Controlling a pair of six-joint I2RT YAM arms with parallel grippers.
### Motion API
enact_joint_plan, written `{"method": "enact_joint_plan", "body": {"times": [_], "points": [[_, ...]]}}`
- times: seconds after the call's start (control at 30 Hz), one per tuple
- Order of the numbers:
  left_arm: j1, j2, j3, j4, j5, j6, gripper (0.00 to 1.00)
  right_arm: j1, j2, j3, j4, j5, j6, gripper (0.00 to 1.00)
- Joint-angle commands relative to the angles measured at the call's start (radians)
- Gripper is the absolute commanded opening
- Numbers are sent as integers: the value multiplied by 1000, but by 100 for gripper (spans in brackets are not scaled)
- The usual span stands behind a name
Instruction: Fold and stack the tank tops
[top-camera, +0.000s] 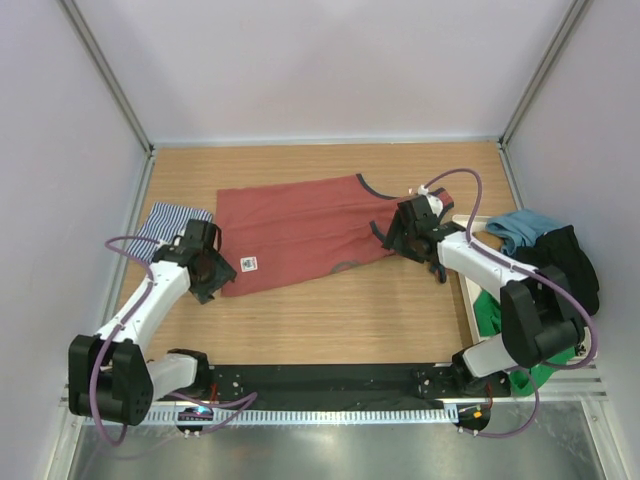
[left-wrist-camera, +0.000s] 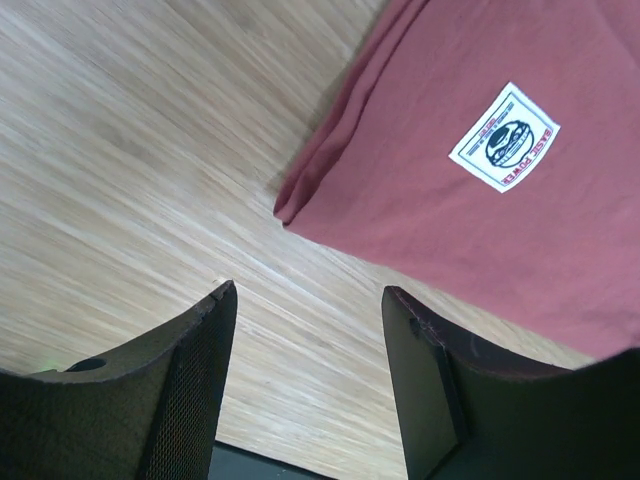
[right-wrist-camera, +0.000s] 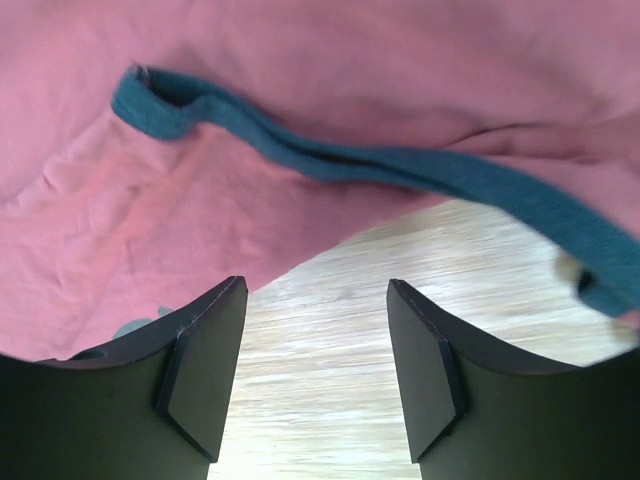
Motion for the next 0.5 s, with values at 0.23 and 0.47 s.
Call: {"method": "enact_joint_plan", "body": {"times": [0.23, 0.47], "points": [[-24, 56, -48, 132, 45, -43, 61, 3, 80, -32, 176, -80, 117, 58], [-24, 134, -57, 167, 23, -74, 61, 5, 110, -47, 187, -66, 139, 60]]}}
